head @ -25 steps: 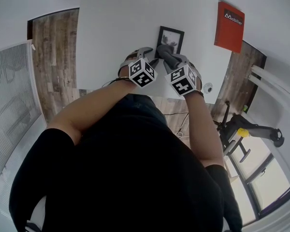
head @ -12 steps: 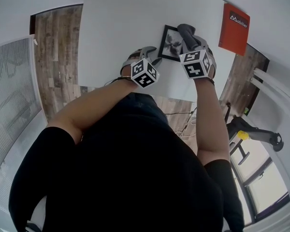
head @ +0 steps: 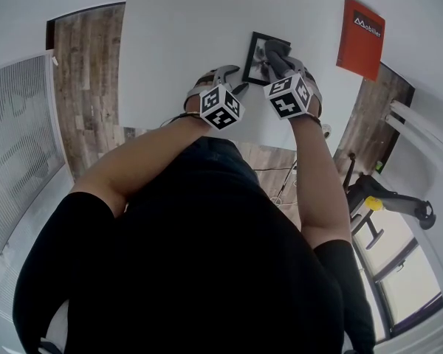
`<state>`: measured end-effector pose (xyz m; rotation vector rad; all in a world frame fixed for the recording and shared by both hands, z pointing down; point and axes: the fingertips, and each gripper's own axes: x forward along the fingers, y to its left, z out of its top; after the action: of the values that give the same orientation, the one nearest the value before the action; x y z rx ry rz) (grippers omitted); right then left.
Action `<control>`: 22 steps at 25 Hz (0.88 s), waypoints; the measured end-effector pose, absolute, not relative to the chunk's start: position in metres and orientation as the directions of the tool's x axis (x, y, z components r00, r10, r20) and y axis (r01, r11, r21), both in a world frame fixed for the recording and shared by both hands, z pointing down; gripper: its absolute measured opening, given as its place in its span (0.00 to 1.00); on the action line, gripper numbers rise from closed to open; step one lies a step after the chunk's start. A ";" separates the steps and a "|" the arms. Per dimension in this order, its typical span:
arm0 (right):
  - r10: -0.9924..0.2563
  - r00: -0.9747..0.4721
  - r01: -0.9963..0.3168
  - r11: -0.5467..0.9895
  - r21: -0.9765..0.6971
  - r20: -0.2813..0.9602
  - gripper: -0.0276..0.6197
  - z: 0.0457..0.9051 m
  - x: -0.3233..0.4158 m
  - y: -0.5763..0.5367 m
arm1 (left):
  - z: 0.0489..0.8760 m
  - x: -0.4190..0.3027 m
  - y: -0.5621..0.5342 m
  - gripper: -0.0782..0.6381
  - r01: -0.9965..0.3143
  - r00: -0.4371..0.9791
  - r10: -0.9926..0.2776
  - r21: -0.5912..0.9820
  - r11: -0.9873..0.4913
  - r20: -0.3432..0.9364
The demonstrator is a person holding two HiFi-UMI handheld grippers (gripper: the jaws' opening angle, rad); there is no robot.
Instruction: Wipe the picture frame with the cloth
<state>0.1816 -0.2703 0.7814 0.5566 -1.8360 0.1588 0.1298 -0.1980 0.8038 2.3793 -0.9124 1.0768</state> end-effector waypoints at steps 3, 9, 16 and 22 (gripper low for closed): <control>-0.272 -0.244 -0.455 0.880 0.138 0.931 0.22 0.781 0.183 -0.256 | 0.804 0.130 -0.199 0.40 -0.692 0.496 -0.408 0.066 -0.719 0.767; -0.210 -0.281 -0.467 0.882 0.058 0.937 0.22 0.778 0.188 -0.216 | 0.804 0.129 -0.198 0.40 -0.698 0.492 -0.412 0.065 -0.713 0.767; -0.184 -0.321 -0.489 0.872 0.003 0.929 0.22 0.775 0.194 -0.198 | 0.804 0.127 -0.197 0.40 -0.702 0.486 -0.414 0.062 -0.710 0.770; -0.202 -0.331 -0.522 0.853 -0.001 0.922 0.22 0.772 0.196 -0.201 | 0.805 0.128 -0.199 0.40 -0.700 0.485 -0.414 0.058 -0.712 0.770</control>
<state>0.1961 -0.2012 0.7725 0.5383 -1.9124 0.3589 0.1284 -0.1989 0.8054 2.3701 -0.9320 1.0840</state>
